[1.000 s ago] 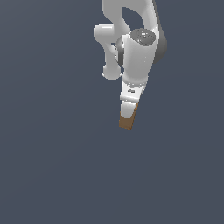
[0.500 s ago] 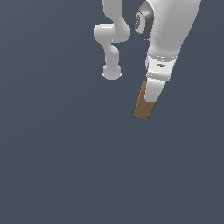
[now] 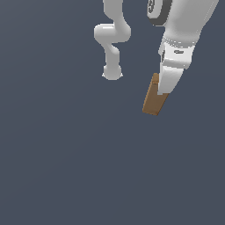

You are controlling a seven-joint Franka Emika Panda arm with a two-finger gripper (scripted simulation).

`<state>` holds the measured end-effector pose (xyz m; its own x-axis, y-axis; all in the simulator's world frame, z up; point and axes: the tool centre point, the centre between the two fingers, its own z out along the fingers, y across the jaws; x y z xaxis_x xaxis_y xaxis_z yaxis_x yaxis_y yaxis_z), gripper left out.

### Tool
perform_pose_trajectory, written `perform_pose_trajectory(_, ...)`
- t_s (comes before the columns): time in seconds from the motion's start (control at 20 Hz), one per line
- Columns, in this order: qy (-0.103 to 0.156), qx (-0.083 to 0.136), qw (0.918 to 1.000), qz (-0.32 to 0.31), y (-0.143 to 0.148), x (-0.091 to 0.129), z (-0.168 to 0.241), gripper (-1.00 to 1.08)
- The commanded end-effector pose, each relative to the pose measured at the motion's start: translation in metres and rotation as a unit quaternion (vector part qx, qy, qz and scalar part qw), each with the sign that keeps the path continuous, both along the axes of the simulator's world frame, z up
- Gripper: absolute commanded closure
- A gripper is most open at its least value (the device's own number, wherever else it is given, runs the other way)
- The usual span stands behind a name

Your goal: Pick up the object and move it to a goal position.

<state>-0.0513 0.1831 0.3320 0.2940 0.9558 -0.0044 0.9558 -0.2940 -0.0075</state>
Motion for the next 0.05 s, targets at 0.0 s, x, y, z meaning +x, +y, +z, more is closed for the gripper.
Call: perform_pose_trajectory(0.0,-0.004,0.001,1.0,-0.001,0.0018,0.0015,0.0066,1.08)
